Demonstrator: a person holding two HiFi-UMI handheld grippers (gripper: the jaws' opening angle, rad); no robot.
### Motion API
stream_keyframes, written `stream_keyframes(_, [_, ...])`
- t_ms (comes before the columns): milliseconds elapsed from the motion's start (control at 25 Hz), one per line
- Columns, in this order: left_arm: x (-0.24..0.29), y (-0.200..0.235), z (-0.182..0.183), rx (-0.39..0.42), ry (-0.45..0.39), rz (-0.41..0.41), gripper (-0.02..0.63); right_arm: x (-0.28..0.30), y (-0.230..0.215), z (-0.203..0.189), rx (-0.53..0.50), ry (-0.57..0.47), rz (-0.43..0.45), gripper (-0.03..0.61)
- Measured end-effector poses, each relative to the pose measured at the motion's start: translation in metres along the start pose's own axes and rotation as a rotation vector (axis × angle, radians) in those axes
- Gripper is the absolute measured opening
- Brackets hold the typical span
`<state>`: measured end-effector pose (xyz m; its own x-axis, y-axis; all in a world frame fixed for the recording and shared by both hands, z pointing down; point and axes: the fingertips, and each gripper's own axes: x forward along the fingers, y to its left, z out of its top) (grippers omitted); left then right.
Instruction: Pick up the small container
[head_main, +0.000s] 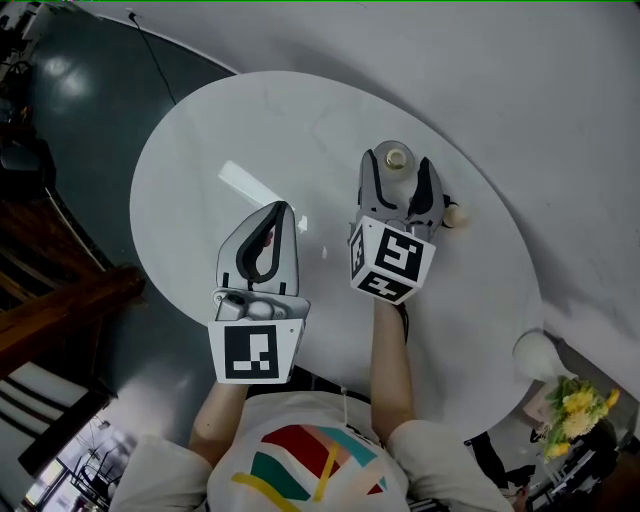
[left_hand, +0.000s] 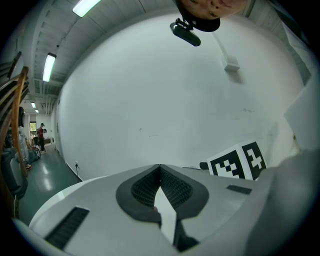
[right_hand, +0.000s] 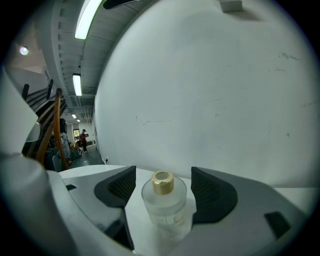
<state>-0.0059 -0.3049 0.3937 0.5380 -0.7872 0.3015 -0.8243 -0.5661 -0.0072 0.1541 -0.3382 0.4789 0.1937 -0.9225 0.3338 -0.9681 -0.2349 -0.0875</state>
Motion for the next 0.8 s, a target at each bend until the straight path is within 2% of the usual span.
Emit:
stream_keyframes(400, [0.020,0.003,-0.015,0.012,0.036,-0.001,0.018,0.014,-0.003,-0.030,-0.020,0.068,0.000,0.337])
stream_keyframes(800, [0.025,-0.004,-0.028,0.009,0.064,-0.003,0.018,0.018,-0.002,-0.043,-0.019,0.110,0.011,0.337])
